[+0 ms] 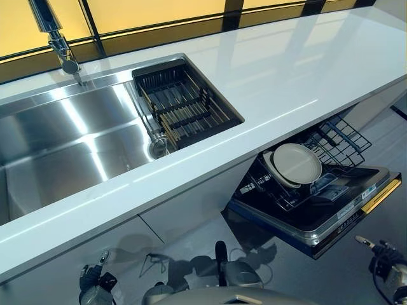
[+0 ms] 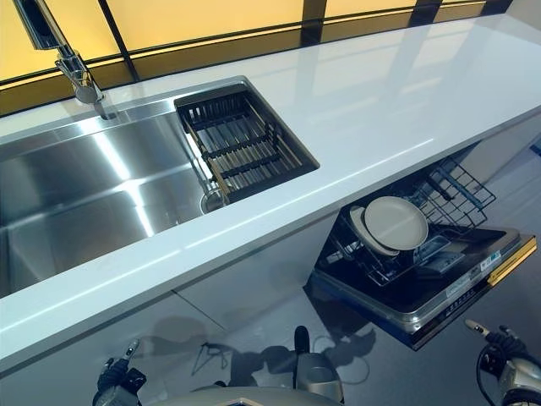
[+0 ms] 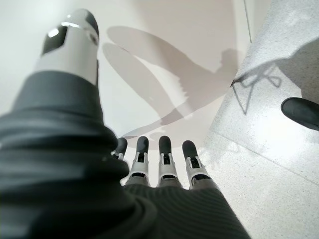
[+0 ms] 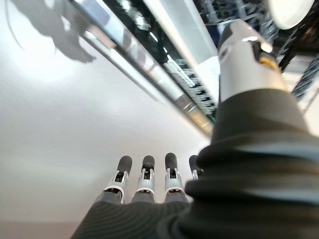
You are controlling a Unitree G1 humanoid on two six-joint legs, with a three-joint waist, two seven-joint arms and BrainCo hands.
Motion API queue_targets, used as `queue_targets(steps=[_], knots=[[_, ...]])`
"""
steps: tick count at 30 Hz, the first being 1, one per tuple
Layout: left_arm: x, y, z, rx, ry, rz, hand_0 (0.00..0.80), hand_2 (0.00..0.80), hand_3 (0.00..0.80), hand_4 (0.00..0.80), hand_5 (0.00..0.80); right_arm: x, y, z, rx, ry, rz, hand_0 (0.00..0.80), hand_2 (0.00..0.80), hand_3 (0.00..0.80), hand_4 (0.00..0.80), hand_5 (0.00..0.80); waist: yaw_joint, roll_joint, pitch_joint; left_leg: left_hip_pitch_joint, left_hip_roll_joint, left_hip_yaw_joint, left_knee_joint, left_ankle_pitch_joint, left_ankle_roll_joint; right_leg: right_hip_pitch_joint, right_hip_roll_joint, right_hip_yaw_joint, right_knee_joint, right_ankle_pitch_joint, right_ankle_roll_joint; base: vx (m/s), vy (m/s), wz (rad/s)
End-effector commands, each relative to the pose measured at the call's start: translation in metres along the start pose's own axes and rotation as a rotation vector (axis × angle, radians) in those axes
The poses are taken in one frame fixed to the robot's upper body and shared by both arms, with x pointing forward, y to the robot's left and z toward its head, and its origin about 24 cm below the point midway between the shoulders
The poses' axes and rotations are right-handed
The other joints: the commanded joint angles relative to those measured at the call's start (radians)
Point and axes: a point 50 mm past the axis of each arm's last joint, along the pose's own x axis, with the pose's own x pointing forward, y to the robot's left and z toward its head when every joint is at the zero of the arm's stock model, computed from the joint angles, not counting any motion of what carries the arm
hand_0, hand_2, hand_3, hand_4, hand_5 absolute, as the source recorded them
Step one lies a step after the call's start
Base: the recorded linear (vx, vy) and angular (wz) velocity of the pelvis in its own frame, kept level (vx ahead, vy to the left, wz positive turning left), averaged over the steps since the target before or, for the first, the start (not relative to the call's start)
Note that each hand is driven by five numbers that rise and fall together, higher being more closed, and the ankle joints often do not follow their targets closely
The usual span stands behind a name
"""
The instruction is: Take plates into dishwasher
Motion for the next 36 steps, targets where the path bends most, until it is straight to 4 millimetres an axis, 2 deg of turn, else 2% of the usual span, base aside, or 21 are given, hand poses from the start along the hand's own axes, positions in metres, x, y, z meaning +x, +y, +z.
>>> queue_targets(steps=[1, 5, 7, 10, 11, 12, 13, 17, 22, 23, 27, 28, 31, 32, 33, 36], knots=[[0.008, -0.051, 0.062, 0.063, -0.224, -0.225, 0.000, 0.000, 0.000, 0.000, 0.000, 0.003, 0.002, 0.015, 0.195, -0.037, -0.012, 0.000, 0.000, 0.000, 0.000, 0.000, -0.019, 0.033, -0.006, -0.002, -0.042, -0.051, 0.053, -0.087, 0.101, 0.031, -0.037, 0.001, 0.034, -0.057, 0.066, -0.011, -0.077, 0.01], [0.009, -0.055, 0.069, 0.076, -0.237, -0.256, 0.000, 0.000, 0.000, 0.000, 0.000, 0.005, 0.019, -0.005, 0.360, 0.044, 0.056, 0.000, 0.000, 0.000, 0.000, 0.000, -0.008, 0.062, 0.002, -0.006, -0.047, -0.065, 0.059, -0.089, 0.099, 0.028, -0.048, -0.013, 0.039, -0.062, 0.066, -0.016, -0.070, 0.00], [0.009, -0.054, 0.071, 0.080, -0.241, -0.264, 0.000, 0.000, 0.000, 0.000, 0.000, 0.005, 0.027, -0.009, 0.458, 0.064, 0.089, 0.000, 0.000, 0.000, 0.000, 0.000, -0.004, 0.071, 0.004, -0.008, -0.049, -0.070, 0.059, -0.090, 0.099, 0.026, -0.051, -0.019, 0.041, -0.064, 0.065, -0.018, -0.057, 0.00], [0.009, -0.050, 0.071, 0.091, -0.249, -0.273, 0.000, 0.000, 0.000, 0.000, 0.000, 0.005, 0.042, -0.013, 0.704, 0.070, 0.151, 0.000, 0.000, 0.000, 0.000, 0.000, -0.002, 0.096, 0.010, -0.016, -0.051, -0.076, 0.062, -0.090, 0.096, 0.014, -0.060, -0.030, 0.050, -0.069, 0.065, -0.032, -0.059, 0.02], [0.009, -0.050, 0.072, 0.093, -0.253, -0.273, 0.000, 0.000, 0.000, 0.000, 0.000, 0.005, 0.045, -0.012, 0.764, 0.064, 0.163, 0.000, 0.000, 0.000, 0.000, 0.000, -0.002, 0.105, 0.012, -0.020, -0.052, -0.079, 0.065, -0.090, 0.095, 0.006, -0.063, -0.032, 0.056, -0.070, 0.065, -0.128, -0.004, 0.02], [0.009, -0.051, 0.073, 0.080, -0.254, -0.282, 0.000, 0.000, 0.000, 0.000, 0.000, 0.006, 0.050, -0.005, 0.900, 0.035, 0.200, 0.000, 0.000, 0.000, 0.000, 0.000, -0.006, 0.132, 0.024, -0.029, -0.057, -0.080, 0.067, -0.087, 0.091, -0.014, -0.075, -0.037, 0.066, -0.071, 0.066, -0.131, 0.021, 0.01], [0.009, -0.051, 0.073, 0.075, -0.254, -0.285, 0.000, 0.000, 0.000, 0.000, 0.000, 0.006, 0.051, -0.003, 0.920, 0.029, 0.206, 0.000, 0.000, 0.000, 0.000, 0.000, -0.007, 0.138, 0.027, -0.032, -0.059, -0.080, 0.067, -0.086, 0.091, -0.019, -0.077, -0.037, 0.069, -0.072, 0.066, -0.191, 0.092, 0.02], [0.007, -0.065, 0.069, 0.033, -0.250, -0.323, 0.000, 0.000, 0.000, 0.000, 0.000, 0.006, 0.059, 0.021, 1.088, -0.076, 0.297, 0.000, 0.000, 0.000, 0.000, 0.000, -0.027, 0.214, 0.057, -0.068, -0.085, -0.077, 0.077, -0.081, 0.088, -0.069, -0.102, -0.026, 0.095, -0.082, 0.066, -0.132, 0.102, 0.04], [0.004, -0.070, 0.058, 0.009, -0.238, -0.349, 0.000, 0.000, 0.000, 0.000, 0.000, 0.004, 0.061, 0.039, 1.125, -0.206, 0.406, 0.000, 0.000, 0.000, 0.000, 0.000, -0.036, 0.263, 0.064, -0.076, -0.108, -0.072, 0.087, -0.088, 0.092, -0.073, -0.120, -0.020, 0.098, -0.086, 0.067, -0.013, 0.074, 0.02], [0.003, -0.070, 0.056, 0.008, -0.234, -0.353, 0.000, 0.000, 0.000, 0.000, 0.000, 0.004, 0.062, 0.041, 1.109, -0.228, 0.431, 0.000, 0.000, 0.000, 0.000, 0.000, -0.038, 0.270, 0.063, -0.073, -0.112, -0.073, 0.087, -0.090, 0.092, -0.071, -0.121, -0.019, 0.096, -0.086, 0.067, 0.049, 0.061, 0.01], [0.001, -0.071, 0.045, 0.022, -0.208, -0.358, 0.000, 0.000, 0.000, 0.000, 0.000, -0.002, 0.074, 0.071, 0.937, -0.353, 0.588, 0.000, 0.000, 0.000, 0.000, 0.000, -0.034, 0.288, 0.050, -0.053, -0.121, -0.075, 0.076, -0.093, 0.093, -0.045, -0.127, -0.024, 0.084, -0.092, 0.063, 0.042, 0.033, 0.00], [0.001, -0.071, 0.044, 0.024, -0.206, -0.358, 0.000, 0.000, 0.000, 0.000, 0.000, -0.003, 0.075, 0.074, 0.914, -0.366, 0.602, 0.000, 0.000, 0.000, 0.000, 0.000, -0.033, 0.287, 0.048, -0.051, -0.121, -0.075, 0.074, -0.092, 0.093, -0.043, -0.127, -0.025, 0.082, -0.091, 0.062, 0.053, 0.011, 0.01], [0.000, -0.070, 0.043, 0.045, -0.195, -0.361, 0.000, 0.000, 0.000, 0.000, 0.000, -0.014, 0.091, 0.107, 0.763, -0.497, 0.717, 0.000, 0.000, 0.000, 0.000, 0.000, -0.022, 0.276, 0.033, -0.038, -0.116, -0.085, 0.064, -0.095, 0.090, -0.022, -0.122, -0.034, 0.071, -0.099, 0.057, 0.007, -0.017, -0.03], [0.000, -0.070, 0.043, 0.045, -0.195, -0.360, 0.000, 0.000, 0.000, 0.000, 0.000, -0.015, 0.092, 0.110, 0.755, -0.510, 0.723, 0.000, 0.000, 0.000, 0.000, 0.000, -0.022, 0.272, 0.031, -0.041, -0.116, -0.085, 0.065, -0.090, 0.088, -0.024, -0.122, -0.033, 0.070, -0.094, 0.054, 0.003, -0.042, -0.11], [0.001, -0.071, 0.046, 0.055, -0.196, -0.363, 0.000, 0.000, 0.000, 0.000, 0.000, -0.025, 0.103, 0.130, 0.683, -0.583, 0.783, 0.000, 0.000, 0.000, 0.000, 0.000, -0.016, 0.258, 0.027, -0.039, -0.111, -0.087, 0.063, -0.090, 0.087, -0.023, -0.119, -0.037, 0.071, -0.095, 0.052, -0.032, -0.064, -0.11], [0.002, -0.071, 0.051, 0.065, -0.201, -0.360, 0.000, 0.000, 0.000, 0.000, 0.000, -0.045, 0.123, 0.162, 0.587, -0.698, 0.886, 0.000, 0.000, 0.000, 0.000, 0.000, -0.011, 0.230, 0.019, -0.045, -0.102, -0.089, 0.064, -0.089, 0.084, -0.030, -0.111, -0.035, 0.071, -0.093, 0.051, -0.025, -0.066, -0.20]])
